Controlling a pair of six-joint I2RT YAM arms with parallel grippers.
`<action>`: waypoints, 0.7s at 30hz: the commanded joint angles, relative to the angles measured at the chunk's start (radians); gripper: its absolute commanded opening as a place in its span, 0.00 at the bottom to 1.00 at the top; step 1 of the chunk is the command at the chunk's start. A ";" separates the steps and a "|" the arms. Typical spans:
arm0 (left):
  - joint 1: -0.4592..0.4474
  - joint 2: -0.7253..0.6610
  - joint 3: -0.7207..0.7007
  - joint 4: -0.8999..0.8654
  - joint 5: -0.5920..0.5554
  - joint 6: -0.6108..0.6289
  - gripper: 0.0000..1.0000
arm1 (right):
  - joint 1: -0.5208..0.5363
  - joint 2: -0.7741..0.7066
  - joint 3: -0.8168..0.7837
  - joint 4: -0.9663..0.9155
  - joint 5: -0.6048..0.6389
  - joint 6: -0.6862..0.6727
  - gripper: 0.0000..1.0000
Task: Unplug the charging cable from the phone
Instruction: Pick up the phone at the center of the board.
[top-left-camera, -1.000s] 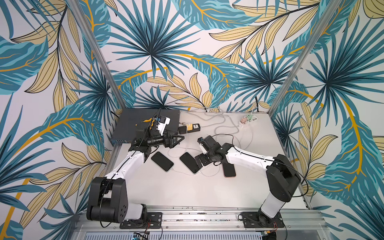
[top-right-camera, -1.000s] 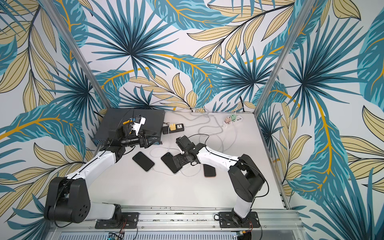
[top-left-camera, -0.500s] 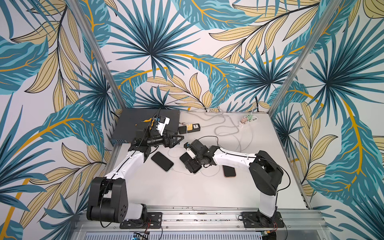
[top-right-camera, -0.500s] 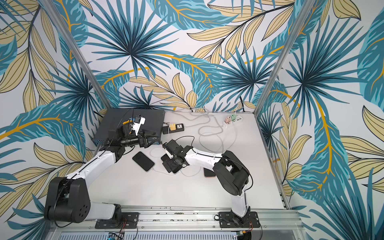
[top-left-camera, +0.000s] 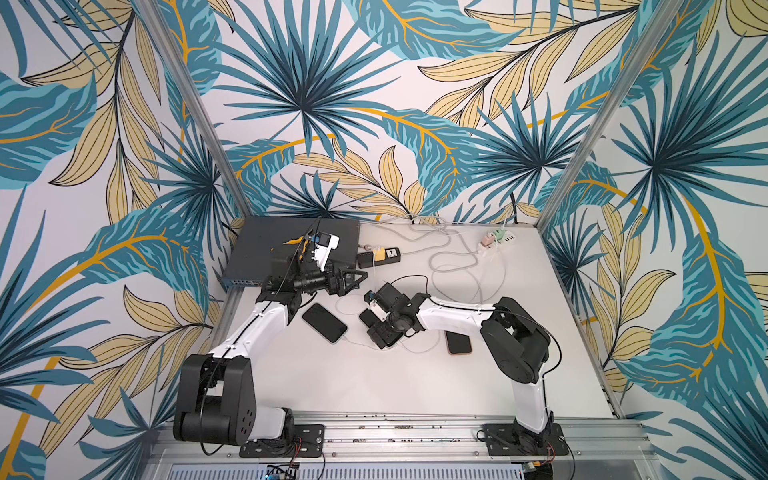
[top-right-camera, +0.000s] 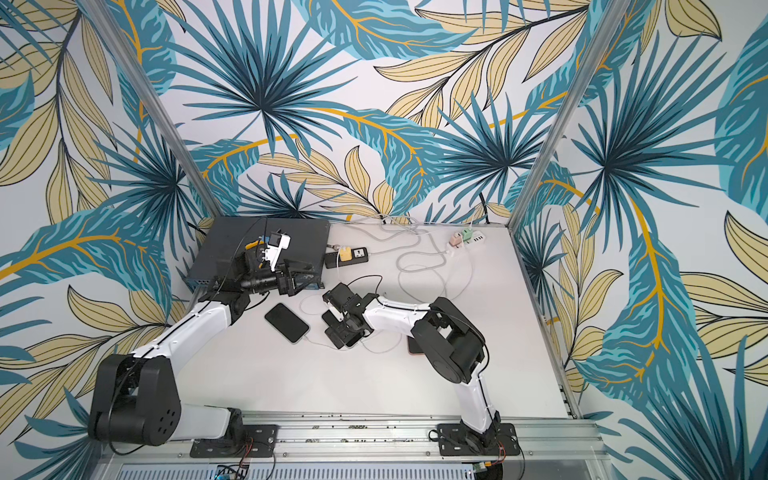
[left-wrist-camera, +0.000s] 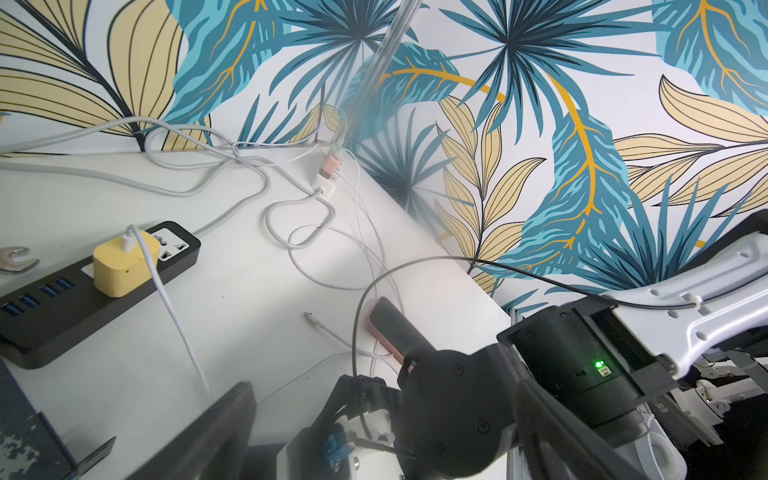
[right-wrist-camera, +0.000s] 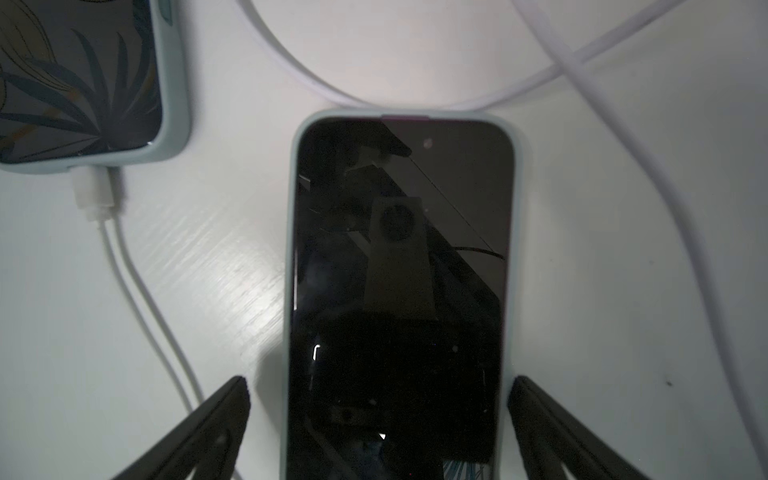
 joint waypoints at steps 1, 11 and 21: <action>0.008 -0.012 0.033 -0.007 0.007 0.019 1.00 | 0.005 0.027 0.012 -0.029 0.007 -0.006 0.97; 0.008 -0.011 0.034 -0.006 0.007 0.018 1.00 | 0.004 0.029 0.019 -0.048 0.041 -0.007 0.84; 0.008 -0.012 0.034 -0.004 0.008 0.017 1.00 | 0.001 -0.031 0.014 -0.010 0.044 -0.006 0.68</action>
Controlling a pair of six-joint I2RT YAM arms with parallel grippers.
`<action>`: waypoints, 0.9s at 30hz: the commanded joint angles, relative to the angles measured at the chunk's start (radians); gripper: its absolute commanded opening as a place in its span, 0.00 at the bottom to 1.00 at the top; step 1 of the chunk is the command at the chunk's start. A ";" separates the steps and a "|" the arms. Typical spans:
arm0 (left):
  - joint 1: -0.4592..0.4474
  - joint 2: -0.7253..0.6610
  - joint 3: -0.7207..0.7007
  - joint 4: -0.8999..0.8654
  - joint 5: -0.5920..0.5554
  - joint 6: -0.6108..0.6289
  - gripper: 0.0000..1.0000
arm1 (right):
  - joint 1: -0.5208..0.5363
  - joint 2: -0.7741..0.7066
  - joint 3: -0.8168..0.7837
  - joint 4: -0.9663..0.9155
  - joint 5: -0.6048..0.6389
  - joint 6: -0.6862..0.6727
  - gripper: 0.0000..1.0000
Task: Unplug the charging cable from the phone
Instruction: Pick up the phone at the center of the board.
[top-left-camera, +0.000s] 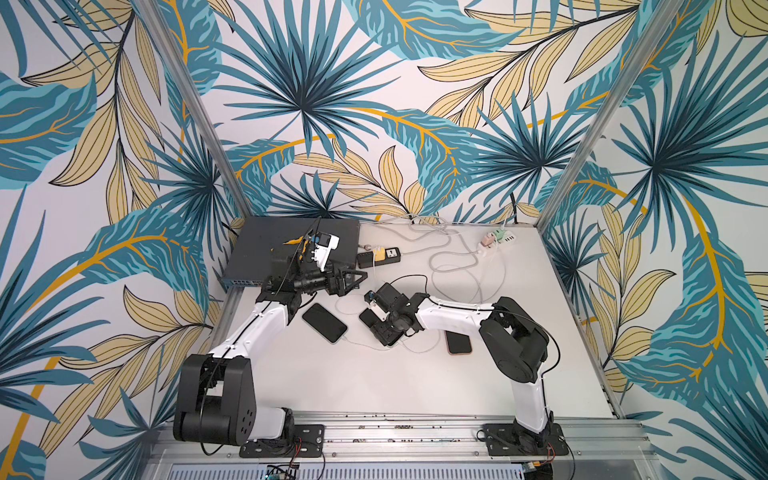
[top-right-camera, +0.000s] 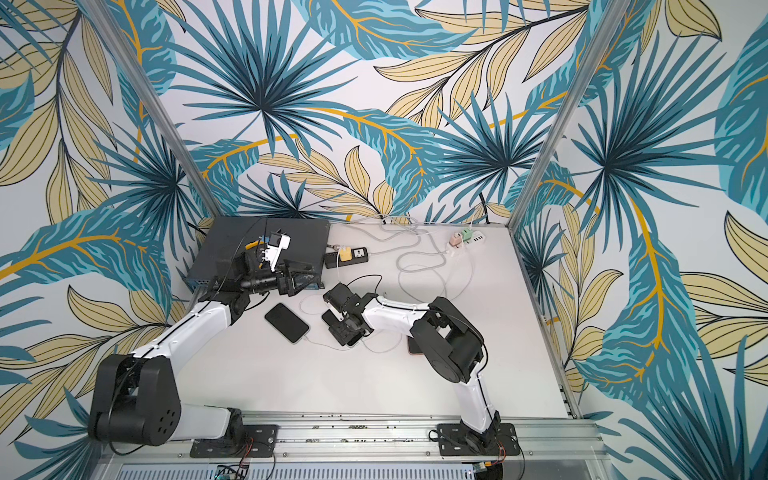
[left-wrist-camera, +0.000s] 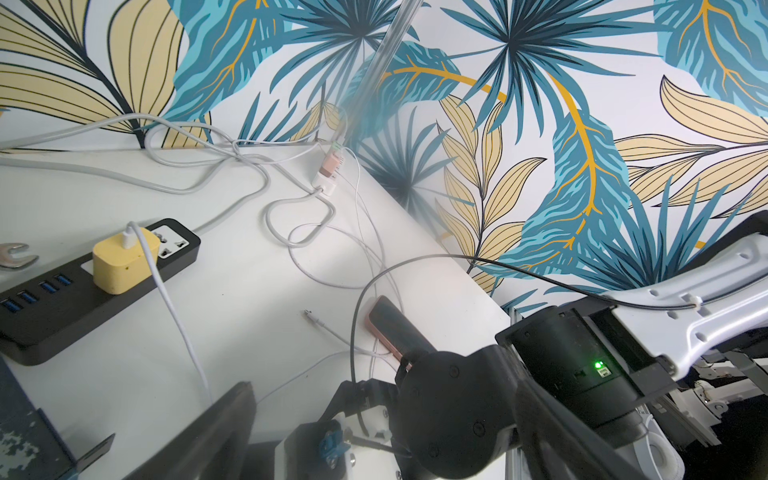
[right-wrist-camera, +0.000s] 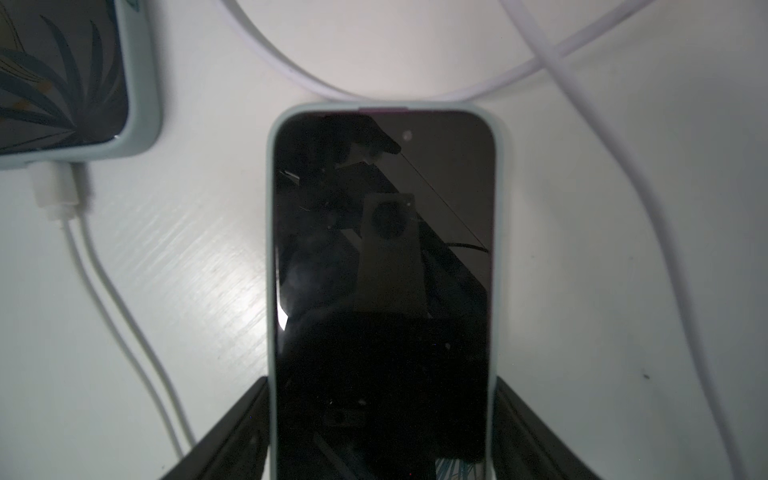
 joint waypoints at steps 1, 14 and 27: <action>0.008 -0.013 0.034 0.001 0.008 0.017 1.00 | -0.001 -0.044 0.002 0.016 0.011 -0.001 0.67; 0.007 -0.014 0.031 0.005 0.014 0.012 1.00 | -0.080 -0.233 -0.160 0.260 -0.200 0.111 0.61; 0.007 -0.006 0.026 0.029 0.034 -0.015 1.00 | -0.208 -0.412 -0.394 0.724 -0.598 0.365 0.60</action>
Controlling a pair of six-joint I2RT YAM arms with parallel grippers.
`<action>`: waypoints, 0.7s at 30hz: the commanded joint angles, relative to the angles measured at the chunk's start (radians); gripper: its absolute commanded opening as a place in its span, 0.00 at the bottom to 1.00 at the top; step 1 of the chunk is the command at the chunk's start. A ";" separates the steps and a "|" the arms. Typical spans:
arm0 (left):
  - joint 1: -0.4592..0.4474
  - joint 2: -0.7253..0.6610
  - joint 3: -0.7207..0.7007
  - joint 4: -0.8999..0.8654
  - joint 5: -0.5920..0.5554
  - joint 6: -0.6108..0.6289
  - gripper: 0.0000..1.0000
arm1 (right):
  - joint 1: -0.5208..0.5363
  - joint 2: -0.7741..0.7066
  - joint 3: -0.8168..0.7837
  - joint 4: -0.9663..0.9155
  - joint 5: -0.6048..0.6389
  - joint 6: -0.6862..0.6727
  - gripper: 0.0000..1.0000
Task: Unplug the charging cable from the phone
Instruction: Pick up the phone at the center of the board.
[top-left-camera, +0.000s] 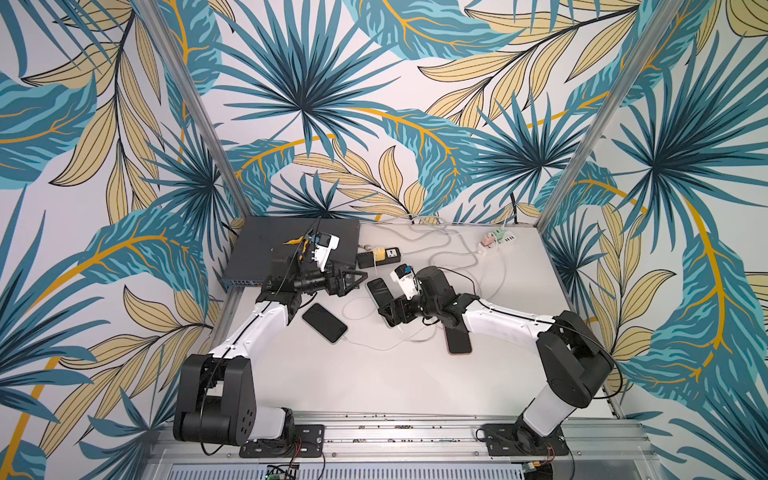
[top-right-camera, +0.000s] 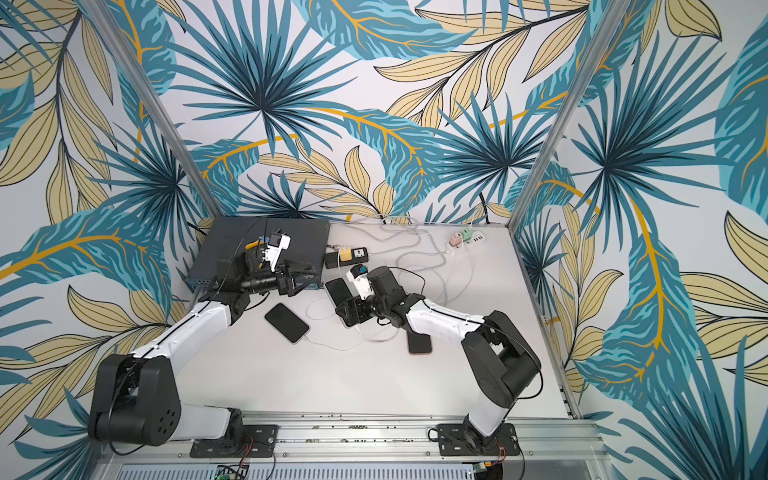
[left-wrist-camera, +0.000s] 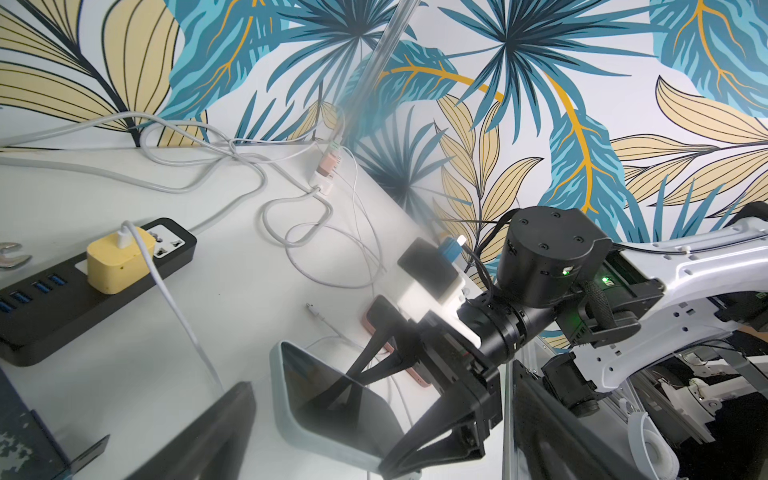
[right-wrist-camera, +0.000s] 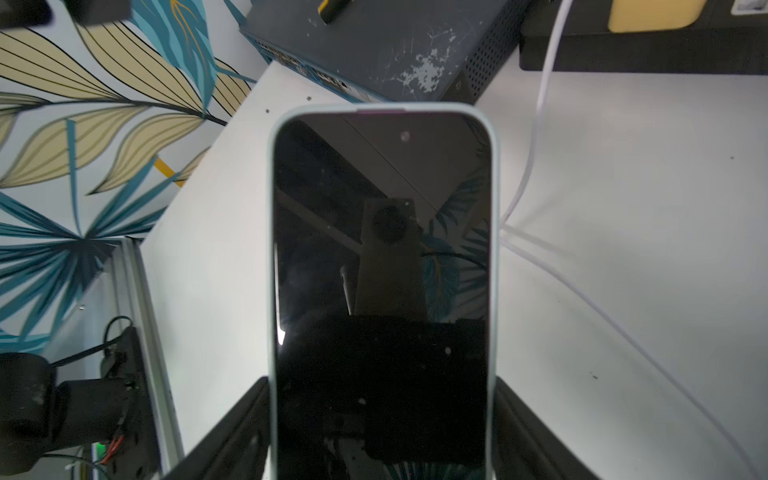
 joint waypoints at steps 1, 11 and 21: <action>0.008 -0.004 0.024 0.035 0.028 -0.016 1.00 | -0.009 -0.063 -0.051 0.254 -0.186 0.111 0.60; 0.005 0.024 -0.008 0.173 0.111 -0.130 1.00 | -0.065 -0.089 -0.169 0.670 -0.447 0.315 0.60; -0.027 0.041 -0.042 0.310 0.172 -0.224 1.00 | -0.064 -0.040 -0.186 0.861 -0.527 0.427 0.60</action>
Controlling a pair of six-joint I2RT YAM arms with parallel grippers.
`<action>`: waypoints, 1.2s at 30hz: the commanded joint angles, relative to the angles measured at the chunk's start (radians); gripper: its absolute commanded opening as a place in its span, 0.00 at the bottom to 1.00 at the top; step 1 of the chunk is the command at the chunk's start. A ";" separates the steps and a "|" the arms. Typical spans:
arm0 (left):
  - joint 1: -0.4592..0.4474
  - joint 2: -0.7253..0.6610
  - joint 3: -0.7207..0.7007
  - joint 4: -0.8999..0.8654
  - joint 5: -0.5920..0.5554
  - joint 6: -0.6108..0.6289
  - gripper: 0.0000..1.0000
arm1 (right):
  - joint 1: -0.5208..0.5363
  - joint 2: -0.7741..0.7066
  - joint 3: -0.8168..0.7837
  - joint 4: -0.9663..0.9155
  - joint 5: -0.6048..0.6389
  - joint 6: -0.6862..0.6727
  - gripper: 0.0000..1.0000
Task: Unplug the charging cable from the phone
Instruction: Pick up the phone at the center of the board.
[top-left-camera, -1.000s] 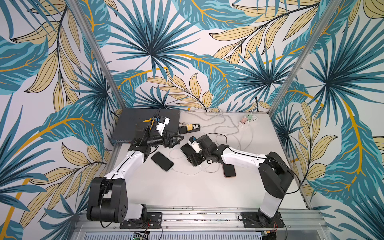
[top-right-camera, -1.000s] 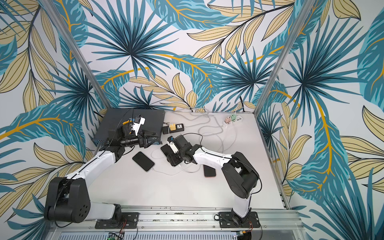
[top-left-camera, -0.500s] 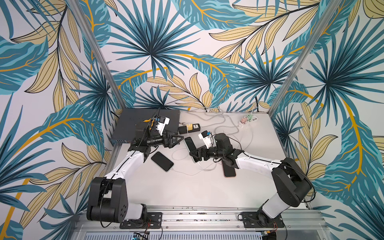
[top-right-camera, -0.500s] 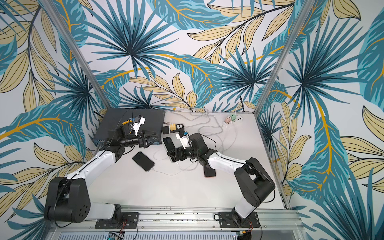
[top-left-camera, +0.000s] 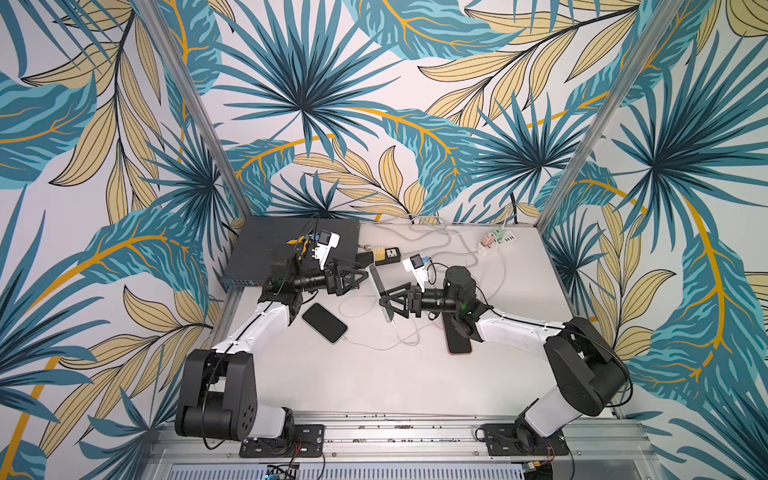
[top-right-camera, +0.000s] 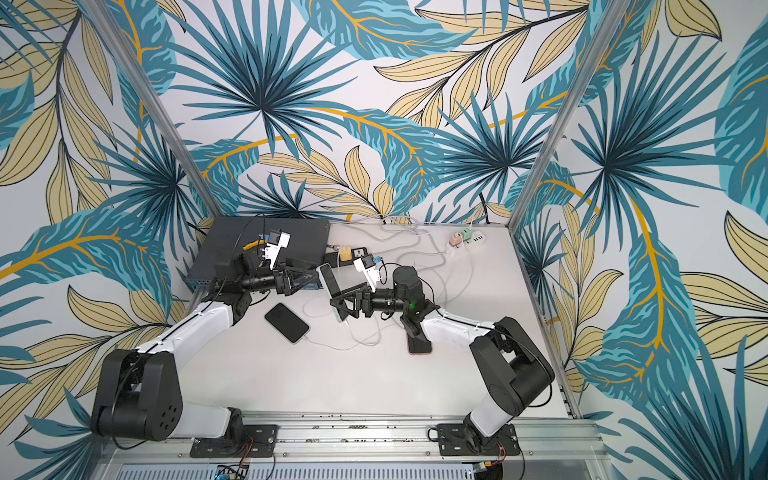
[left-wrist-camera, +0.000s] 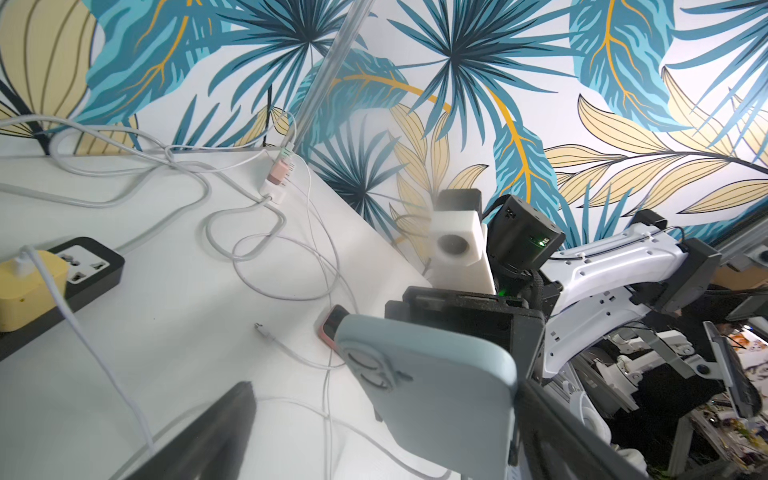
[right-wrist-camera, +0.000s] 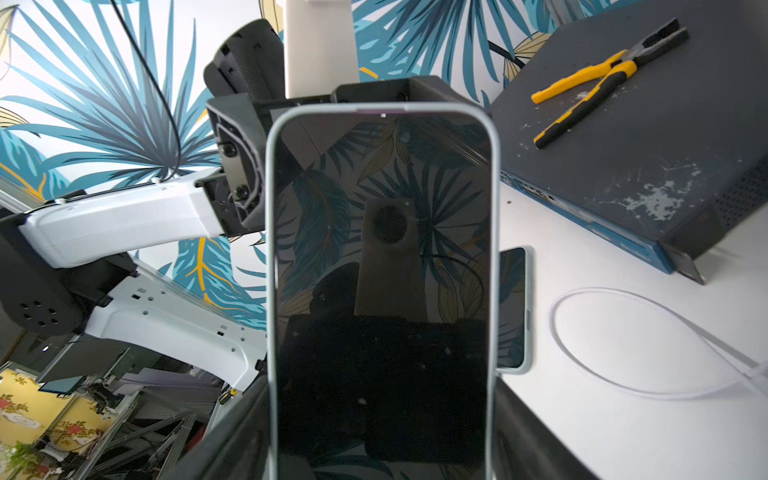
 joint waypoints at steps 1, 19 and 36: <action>-0.018 0.018 -0.022 0.107 0.042 -0.053 1.00 | 0.003 0.022 -0.021 0.218 -0.081 0.088 0.60; -0.075 0.067 -0.030 0.254 0.113 -0.177 1.00 | 0.013 0.063 -0.014 0.275 -0.097 0.123 0.60; -0.080 0.081 -0.021 0.283 0.133 -0.213 0.81 | 0.016 0.061 -0.016 0.258 -0.079 0.110 0.61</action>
